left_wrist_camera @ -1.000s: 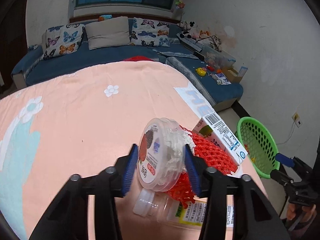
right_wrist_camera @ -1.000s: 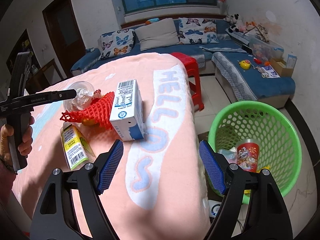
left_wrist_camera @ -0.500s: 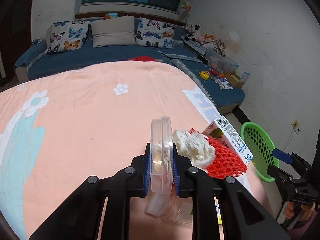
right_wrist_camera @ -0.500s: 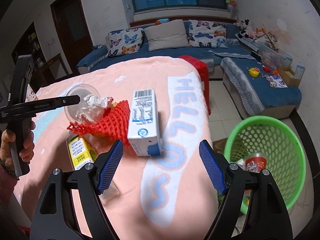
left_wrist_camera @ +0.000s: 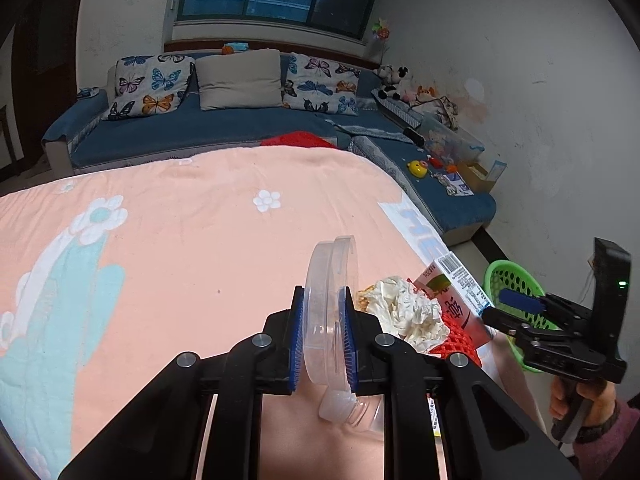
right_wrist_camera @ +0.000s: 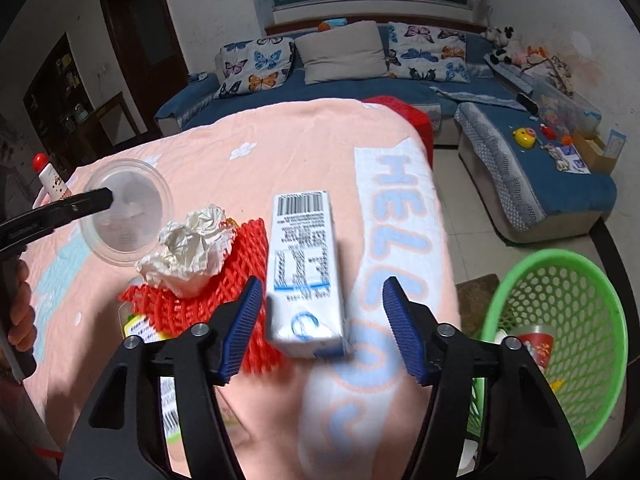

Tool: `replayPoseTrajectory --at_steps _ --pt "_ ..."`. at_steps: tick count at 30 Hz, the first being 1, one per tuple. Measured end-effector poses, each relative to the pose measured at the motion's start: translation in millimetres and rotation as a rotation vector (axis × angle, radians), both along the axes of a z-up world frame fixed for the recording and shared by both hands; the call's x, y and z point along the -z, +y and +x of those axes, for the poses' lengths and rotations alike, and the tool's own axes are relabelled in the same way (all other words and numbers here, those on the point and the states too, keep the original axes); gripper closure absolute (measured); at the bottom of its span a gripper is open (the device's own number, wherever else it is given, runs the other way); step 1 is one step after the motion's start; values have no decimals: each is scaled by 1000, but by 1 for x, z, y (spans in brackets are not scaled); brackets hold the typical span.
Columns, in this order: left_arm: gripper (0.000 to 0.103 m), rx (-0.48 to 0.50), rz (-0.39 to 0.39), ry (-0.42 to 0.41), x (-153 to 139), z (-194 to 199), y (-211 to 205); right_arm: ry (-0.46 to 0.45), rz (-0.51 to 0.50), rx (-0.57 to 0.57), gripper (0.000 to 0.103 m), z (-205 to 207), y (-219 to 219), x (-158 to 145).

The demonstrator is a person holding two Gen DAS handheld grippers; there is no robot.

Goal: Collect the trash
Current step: 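Grasp the clear plastic lid with the left tool while the right tool grasps the white milk carton, then drop the milk carton from the right tool while the left tool drops the clear lid into the basket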

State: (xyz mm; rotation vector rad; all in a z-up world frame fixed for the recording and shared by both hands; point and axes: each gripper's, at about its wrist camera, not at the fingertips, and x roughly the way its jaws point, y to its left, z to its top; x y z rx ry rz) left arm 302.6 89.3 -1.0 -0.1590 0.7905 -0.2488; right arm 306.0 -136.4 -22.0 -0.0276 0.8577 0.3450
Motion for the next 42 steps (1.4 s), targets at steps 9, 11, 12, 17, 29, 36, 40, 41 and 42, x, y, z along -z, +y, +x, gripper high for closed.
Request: replayPoseTrajectory --at_steps 9,11,12,17,29,36,40,41,42 --pt "87 -14 -2 -41 -19 -11 11 33 -50 -5 50 25 20 17" --pt "87 -10 1 -46 -21 -13 11 37 -55 0 57 27 20 20" --pt "87 -9 0 -48 -22 -13 10 41 -54 -1 58 28 20 21" --pt "89 2 -9 -53 -27 -16 6 19 -59 3 61 21 17 17" --pt "90 52 -33 -63 -36 -18 -20 -60 5 71 61 -20 -36 -16" --pt "90 92 -42 -72 -43 -18 -44 -91 -37 168 61 -38 -87 -24" --pt "90 129 -39 -76 -46 -16 -64 -64 -65 253 61 -42 -129 -12" --pt "90 140 -39 -77 -47 -16 -70 -53 -67 275 61 -42 -139 -7" --pt "90 149 -38 -77 -47 -16 -77 -44 -65 291 61 -42 -146 -3"
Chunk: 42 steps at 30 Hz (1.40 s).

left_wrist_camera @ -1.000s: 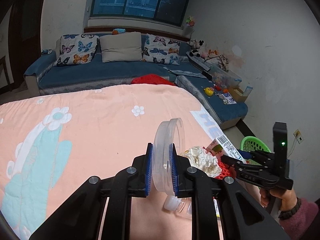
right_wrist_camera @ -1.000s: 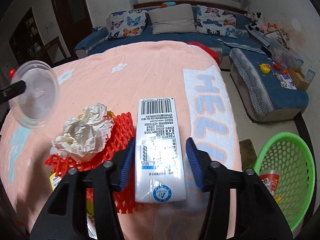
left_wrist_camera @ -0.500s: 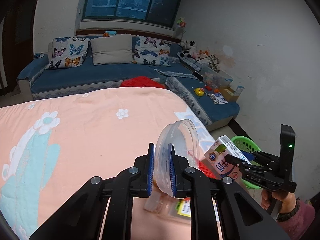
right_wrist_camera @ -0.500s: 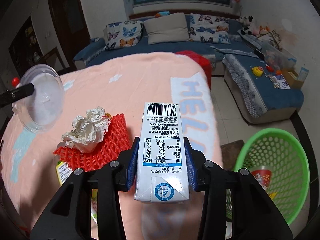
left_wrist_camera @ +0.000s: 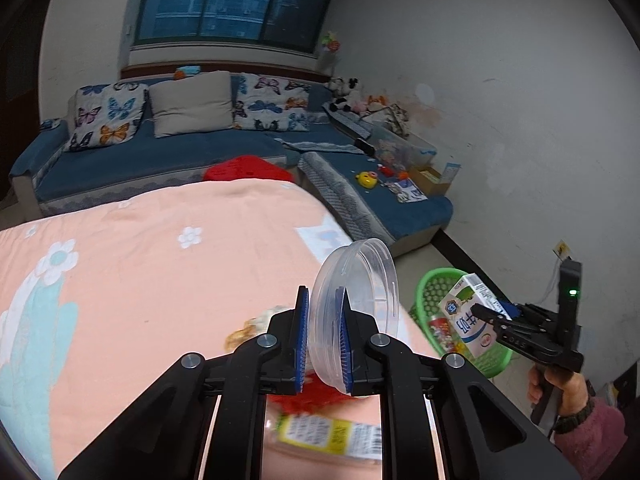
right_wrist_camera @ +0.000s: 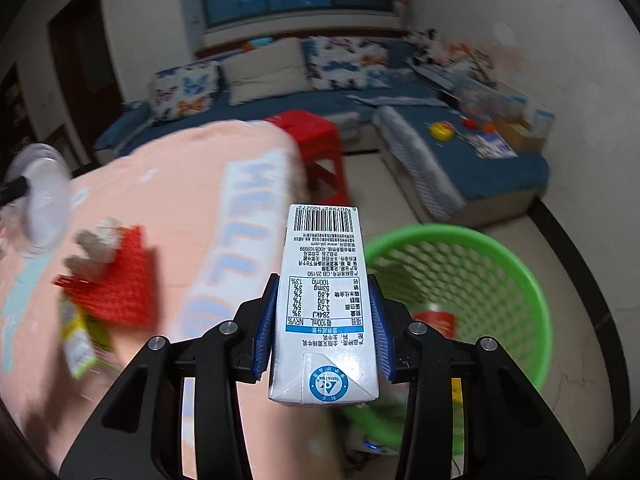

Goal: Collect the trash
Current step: 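Drop the milk carton from the right tool while the left tool drops the clear lid into the basket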

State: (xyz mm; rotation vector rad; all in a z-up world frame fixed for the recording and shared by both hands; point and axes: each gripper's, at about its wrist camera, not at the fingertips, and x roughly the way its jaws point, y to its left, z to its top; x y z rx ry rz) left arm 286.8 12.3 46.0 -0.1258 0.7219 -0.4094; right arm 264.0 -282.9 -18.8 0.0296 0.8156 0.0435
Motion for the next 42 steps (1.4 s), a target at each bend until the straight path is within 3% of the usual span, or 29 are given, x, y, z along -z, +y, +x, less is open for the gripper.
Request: replayPoseTrajectory --at_steps 6,13,17,27,32,42 --pt "90 44 -9 6 -3 8 -30 81 39 92 61 10 -41 39" --pt "90 108 5 14 -2 13 -76 111 102 96 58 22 -55 64" --pt "90 143 11 25 3 14 -99 94 119 100 50 17 -55 61" --pt "90 256 44 57 19 15 -179 4 76 134 44 -26 -86 28" --pt "90 305 87 89 38 17 -231 -40 36 181 38 -57 -109 15" --pt "90 370 164 180 81 21 -314 -65 60 274 34 -100 -155 14"
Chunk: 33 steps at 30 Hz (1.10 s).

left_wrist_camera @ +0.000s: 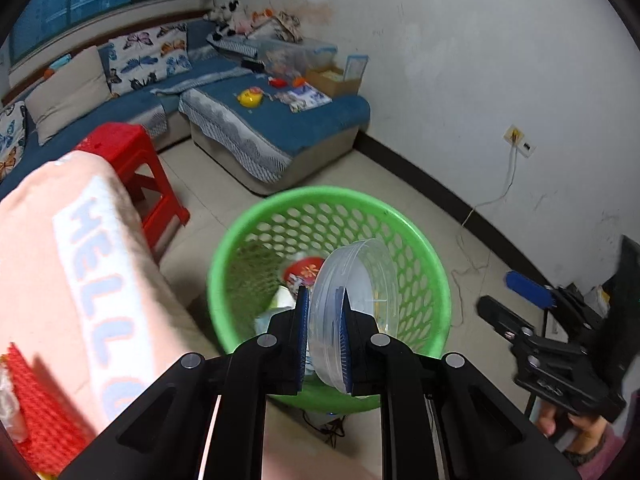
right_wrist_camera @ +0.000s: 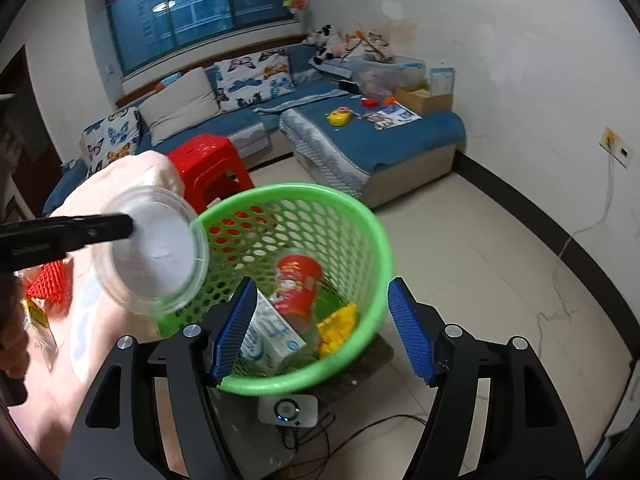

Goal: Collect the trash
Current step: 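Drop the milk carton from the right tool while the left tool drops the clear lid into the basket, then grasp the clear bottle with the left tool while the right tool grasps the crumpled foil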

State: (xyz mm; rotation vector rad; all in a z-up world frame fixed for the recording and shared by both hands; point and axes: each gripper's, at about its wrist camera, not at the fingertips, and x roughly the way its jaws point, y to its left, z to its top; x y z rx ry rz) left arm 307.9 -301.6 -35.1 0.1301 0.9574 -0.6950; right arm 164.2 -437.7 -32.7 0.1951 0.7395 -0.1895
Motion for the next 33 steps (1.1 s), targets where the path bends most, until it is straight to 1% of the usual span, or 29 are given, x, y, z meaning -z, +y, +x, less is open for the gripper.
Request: replayPoseTrajectory --at_steps 2,5,9,10,11,15,16,20,22,26,28,33 --pt "90 9 23 17 10 0 -18 -10 3 19 34 -8 -6 0" --pt "89 16 44 40 23 3 -38 -12 35 43 32 -20 -19 4" --pt "88 21 72 68 40 6 -62 -1 34 62 32 -32 -27 11" --pt "85 20 64 91 45 7 -66 4 40 65 32 -35 -30 13" --pt "76 18 58 108 49 7 -69 5 37 69 32 -37 -30 13" --pt "65 26 28 140 56 3 -72 9 34 74 32 -44 -32 16" --pt "62 28 18 146 55 1 -70 8 34 74 32 -44 -31 16" --pt "61 10 3 133 43 -3 -53 0 40 60 32 -45 -26 15" --pt "61 -14 6 111 33 -5 -40 -4 41 41 32 -43 -19 13" --pt "60 -60 18 52 12 -16 -7 -21 45 -2 32 -40 -2 5" --pt "59 -97 17 20 0 -24 17 -28 49 -33 32 -36 9 0" --pt "58 -208 30 1 -12 -40 74 -46 50 -116 32 -25 40 -13"
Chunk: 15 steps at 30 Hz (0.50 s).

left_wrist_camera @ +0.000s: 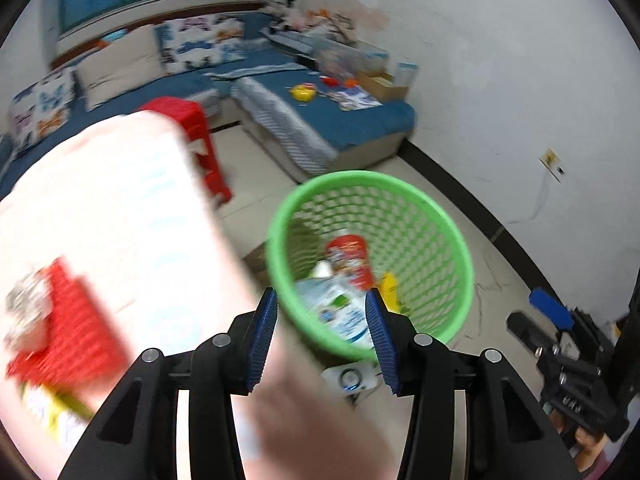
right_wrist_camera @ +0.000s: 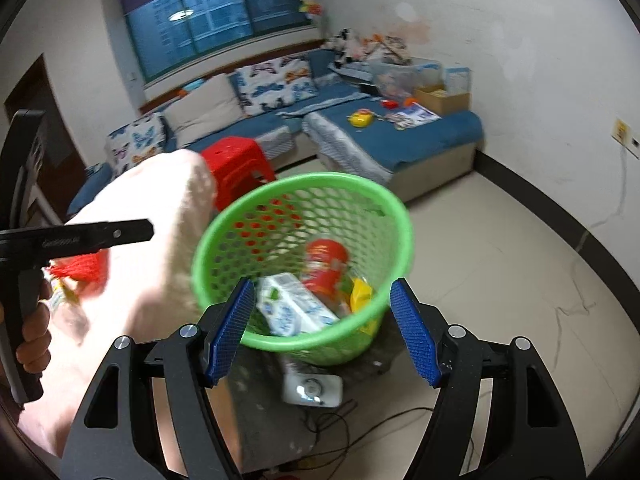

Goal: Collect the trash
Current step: 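Grasp the clear bottle with the left tool while the right tool grasps the crumpled foil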

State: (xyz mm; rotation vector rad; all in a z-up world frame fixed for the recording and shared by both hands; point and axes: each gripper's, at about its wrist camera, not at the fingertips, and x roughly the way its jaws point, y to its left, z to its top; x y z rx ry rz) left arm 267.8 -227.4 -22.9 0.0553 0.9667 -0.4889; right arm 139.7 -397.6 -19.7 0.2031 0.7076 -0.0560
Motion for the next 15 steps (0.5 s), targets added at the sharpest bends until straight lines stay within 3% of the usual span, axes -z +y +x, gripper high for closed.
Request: replayPoseTrajectory --at_steps 3,6,9,15 --pt "58 -111 48 -26 -6 -12 40 -9 -7 -51 31 8 19 -6" --pt "52 -218 78 -16 -6 -18 73 -15 -9 -112 31 16 41 -11" --pt "51 -342 78 5 -5 -24 108 -21 -17 -167 31 24 59 -15" --pt "37 -612 35 95 9 -31 170 -26 -21 -254 30 36 91 -15"
